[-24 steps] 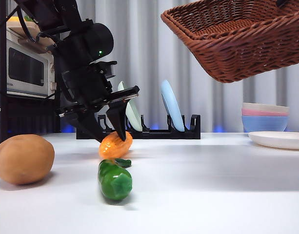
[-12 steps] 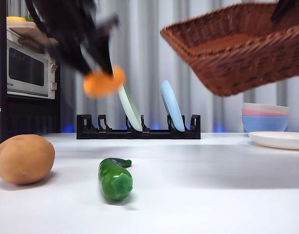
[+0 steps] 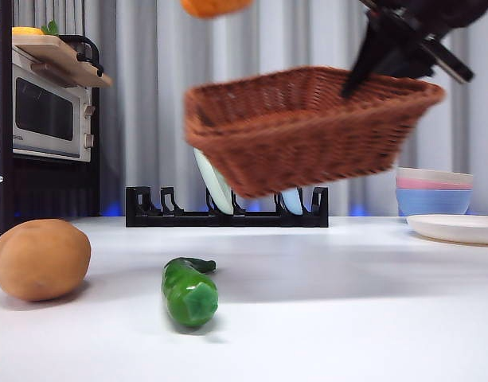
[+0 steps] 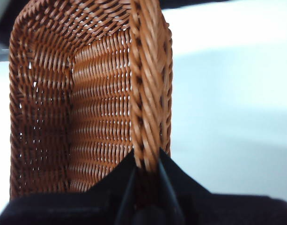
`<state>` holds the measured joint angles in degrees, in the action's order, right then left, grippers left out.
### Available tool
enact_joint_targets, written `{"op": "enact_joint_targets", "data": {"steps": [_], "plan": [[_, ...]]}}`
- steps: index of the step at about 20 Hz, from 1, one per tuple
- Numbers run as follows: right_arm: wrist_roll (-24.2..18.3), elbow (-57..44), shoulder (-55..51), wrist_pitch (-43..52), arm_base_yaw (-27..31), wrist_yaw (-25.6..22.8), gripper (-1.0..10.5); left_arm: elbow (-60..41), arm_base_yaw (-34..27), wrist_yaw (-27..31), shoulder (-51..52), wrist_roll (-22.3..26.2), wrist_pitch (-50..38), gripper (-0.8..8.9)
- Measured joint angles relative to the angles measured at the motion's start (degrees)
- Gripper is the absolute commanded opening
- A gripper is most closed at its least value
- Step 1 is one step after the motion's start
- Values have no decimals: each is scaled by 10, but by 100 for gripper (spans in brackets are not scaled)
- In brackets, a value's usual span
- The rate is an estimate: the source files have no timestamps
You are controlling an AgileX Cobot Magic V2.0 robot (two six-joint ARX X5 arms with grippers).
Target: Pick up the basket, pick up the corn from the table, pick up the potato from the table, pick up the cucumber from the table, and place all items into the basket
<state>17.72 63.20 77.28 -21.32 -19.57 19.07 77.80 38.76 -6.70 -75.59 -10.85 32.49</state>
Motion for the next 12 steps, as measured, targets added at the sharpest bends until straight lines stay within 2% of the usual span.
{"op": "enact_joint_targets", "data": {"steps": [3, 8, 9, 11, 12], "plan": [[24, 0, 0, 41, -25, 4, -12, 0, 44, 52, -46, -4, -5, -8], [40, 0, 0, 43, -25, 2, -12, 0, 78, 62, -106, -8, 3, 12], [42, 0, 0, 43, -25, 2, -12, 0, 83, 63, -107, -8, 4, 93], [42, 0, 0, 43, -25, 2, -12, 0, 86, 64, -106, -8, 5, 396], [42, 0, 0, 43, -25, 3, -12, 0, 86, 66, -106, -8, 8, 476]]}}
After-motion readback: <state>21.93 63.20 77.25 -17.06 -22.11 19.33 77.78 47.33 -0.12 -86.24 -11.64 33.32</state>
